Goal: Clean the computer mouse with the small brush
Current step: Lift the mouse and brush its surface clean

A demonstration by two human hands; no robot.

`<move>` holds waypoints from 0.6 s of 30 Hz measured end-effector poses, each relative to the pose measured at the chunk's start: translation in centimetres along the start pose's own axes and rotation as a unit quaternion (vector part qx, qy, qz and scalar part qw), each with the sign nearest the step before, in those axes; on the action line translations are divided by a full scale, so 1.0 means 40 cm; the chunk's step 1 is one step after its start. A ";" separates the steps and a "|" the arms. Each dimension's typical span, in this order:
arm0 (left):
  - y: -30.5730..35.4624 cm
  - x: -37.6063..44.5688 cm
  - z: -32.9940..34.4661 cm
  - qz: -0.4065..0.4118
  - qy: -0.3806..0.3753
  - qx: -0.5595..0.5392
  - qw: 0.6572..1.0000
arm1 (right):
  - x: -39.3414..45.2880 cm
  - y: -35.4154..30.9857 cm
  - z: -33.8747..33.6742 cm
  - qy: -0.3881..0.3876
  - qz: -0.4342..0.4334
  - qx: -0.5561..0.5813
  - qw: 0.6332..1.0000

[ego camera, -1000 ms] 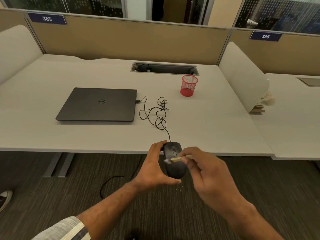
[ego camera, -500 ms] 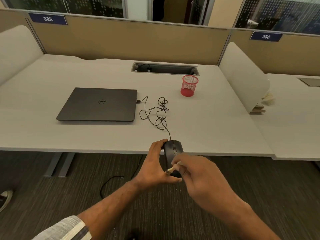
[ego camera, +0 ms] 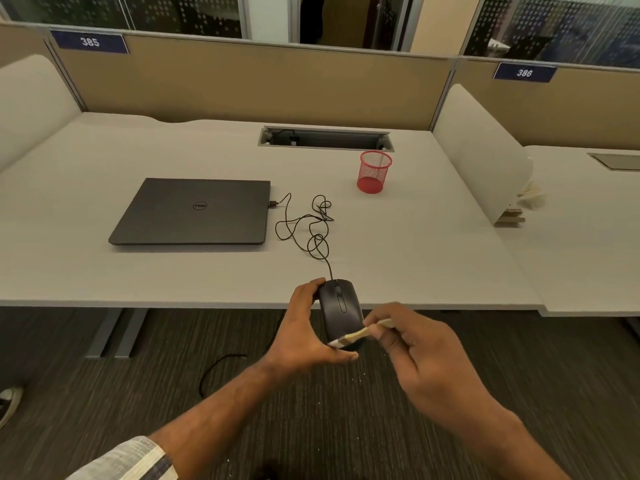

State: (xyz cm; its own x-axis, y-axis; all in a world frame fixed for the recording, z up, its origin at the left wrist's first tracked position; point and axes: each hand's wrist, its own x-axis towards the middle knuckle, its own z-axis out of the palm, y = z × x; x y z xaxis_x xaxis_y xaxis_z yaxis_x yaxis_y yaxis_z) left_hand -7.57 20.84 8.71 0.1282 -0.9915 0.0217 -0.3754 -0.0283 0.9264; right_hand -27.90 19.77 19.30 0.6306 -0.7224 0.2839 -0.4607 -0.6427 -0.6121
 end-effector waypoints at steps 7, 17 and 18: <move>0.003 -0.001 -0.013 -0.013 0.008 -0.004 1.000 | 0.003 0.040 -0.052 0.042 0.016 0.018 0.999; 0.001 0.006 -0.023 -0.015 0.009 -0.017 1.000 | -0.003 0.106 -0.081 0.079 0.060 0.100 0.990; 0.001 0.008 -0.023 -0.013 0.005 -0.019 1.000 | 0.005 0.114 -0.077 0.098 0.068 0.116 0.986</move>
State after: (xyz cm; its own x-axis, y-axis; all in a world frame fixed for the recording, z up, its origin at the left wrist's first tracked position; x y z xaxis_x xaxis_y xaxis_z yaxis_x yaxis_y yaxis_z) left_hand -6.69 20.63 9.11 0.1468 -0.9892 0.0010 -0.3361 -0.0489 0.9406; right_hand -31.80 15.90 18.84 0.4299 -0.8478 0.3106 -0.3635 -0.4774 -0.8000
